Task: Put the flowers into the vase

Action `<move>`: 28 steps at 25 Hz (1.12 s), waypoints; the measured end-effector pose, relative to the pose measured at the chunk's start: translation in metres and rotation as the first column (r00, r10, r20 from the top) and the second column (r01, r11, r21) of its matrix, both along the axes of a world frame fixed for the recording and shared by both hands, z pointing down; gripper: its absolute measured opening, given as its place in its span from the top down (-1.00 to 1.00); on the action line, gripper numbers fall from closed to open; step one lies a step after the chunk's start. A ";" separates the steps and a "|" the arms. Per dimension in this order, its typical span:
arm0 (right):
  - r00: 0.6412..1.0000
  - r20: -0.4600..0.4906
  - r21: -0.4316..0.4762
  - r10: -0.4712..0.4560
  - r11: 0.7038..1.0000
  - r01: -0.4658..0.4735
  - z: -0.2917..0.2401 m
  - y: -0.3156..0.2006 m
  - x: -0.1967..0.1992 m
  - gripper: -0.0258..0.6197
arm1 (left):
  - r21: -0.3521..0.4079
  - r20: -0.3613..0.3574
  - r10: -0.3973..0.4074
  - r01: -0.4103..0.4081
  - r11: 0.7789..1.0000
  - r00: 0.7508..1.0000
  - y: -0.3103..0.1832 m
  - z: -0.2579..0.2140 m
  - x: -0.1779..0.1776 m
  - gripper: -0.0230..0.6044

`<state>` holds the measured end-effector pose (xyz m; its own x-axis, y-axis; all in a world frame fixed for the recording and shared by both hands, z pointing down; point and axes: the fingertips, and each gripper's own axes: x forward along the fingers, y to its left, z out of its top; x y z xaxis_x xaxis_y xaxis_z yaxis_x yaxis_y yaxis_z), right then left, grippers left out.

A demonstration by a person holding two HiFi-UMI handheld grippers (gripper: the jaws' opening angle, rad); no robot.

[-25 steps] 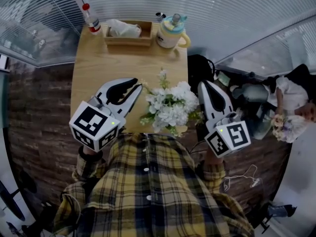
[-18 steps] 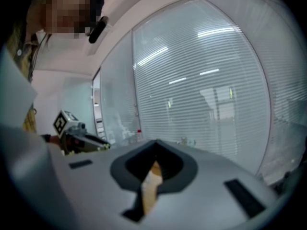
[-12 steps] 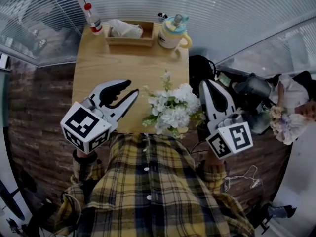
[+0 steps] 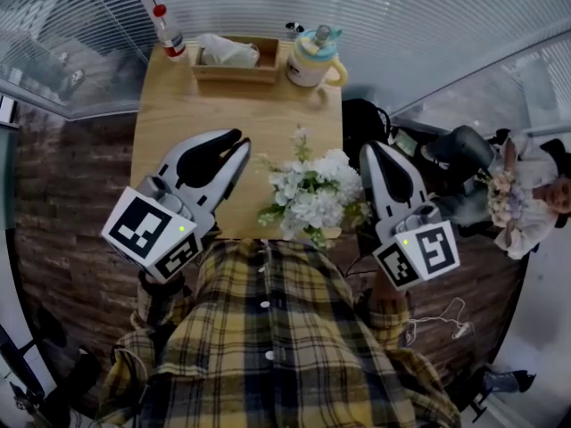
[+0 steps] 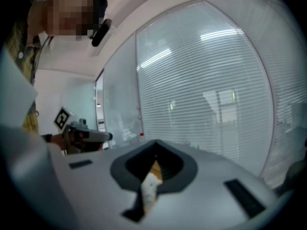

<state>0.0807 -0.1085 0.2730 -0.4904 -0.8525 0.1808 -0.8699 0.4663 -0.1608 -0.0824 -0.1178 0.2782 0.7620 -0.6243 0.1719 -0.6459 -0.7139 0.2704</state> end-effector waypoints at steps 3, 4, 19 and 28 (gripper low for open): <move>1.000 0.002 0.008 0.000 1.000 0.000 -0.005 0.003 -0.001 0.88 | 0.026 -0.012 -0.010 0.010 1.000 1.000 0.000 -0.011 0.006 0.88; 1.000 0.003 0.010 0.000 1.000 0.000 -0.006 0.003 -0.002 0.88 | 0.029 -0.015 -0.008 0.009 1.000 1.000 -0.001 -0.013 0.008 0.90; 1.000 -0.010 0.023 -0.004 1.000 0.004 -0.012 0.002 0.001 0.88 | 0.047 -0.019 0.069 -0.068 0.997 0.997 -0.004 -0.021 0.047 0.90; 1.000 -0.017 0.018 -0.015 1.000 0.015 -0.016 0.002 0.003 0.88 | 0.043 0.000 0.085 -0.085 0.995 0.996 -0.004 -0.023 0.057 0.90</move>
